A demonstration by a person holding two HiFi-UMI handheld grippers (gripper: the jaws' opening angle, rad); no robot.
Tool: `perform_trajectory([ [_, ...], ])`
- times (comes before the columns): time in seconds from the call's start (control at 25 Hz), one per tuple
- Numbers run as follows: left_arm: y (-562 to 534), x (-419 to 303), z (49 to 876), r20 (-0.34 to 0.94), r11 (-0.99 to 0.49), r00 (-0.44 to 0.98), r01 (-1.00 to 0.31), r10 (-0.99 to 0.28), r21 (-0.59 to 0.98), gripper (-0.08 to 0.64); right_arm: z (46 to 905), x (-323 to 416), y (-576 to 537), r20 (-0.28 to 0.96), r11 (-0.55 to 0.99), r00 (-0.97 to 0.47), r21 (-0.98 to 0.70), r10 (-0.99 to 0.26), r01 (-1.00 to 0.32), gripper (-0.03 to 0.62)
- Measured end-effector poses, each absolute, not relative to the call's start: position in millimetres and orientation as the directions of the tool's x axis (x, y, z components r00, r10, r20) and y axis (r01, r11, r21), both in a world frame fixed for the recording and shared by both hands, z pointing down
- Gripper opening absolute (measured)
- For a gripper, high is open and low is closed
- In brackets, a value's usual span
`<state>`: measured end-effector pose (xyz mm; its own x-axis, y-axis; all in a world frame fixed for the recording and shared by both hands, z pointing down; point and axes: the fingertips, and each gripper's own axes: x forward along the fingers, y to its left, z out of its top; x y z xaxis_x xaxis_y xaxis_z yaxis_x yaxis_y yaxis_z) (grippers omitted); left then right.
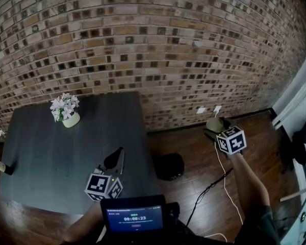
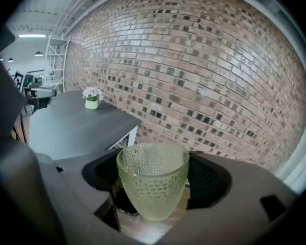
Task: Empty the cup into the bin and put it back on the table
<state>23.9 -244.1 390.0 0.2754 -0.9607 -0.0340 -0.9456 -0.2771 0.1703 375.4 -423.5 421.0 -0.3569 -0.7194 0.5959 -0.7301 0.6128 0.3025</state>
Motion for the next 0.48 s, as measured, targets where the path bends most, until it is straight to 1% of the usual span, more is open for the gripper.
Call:
perform_trajectory([
  [0.24, -234.7, 16.8, 390.0, -0.034, -0.267, 0.265, -0.946, -0.964, 0.183, -0.008, 405.4, 330.8, -399.5, 0.52, 0.663, -0.49, 0.217, -0.7, -0.716, 0.394],
  [0.48, -223.1, 7.8, 390.7, -0.032, -0.239, 0.237, -0.953, -0.971, 0.184, -0.008, 398.0, 288.9, -379.5, 0.469, 0.72, -0.594, 0.142, -0.654, -0.68, 0.394],
])
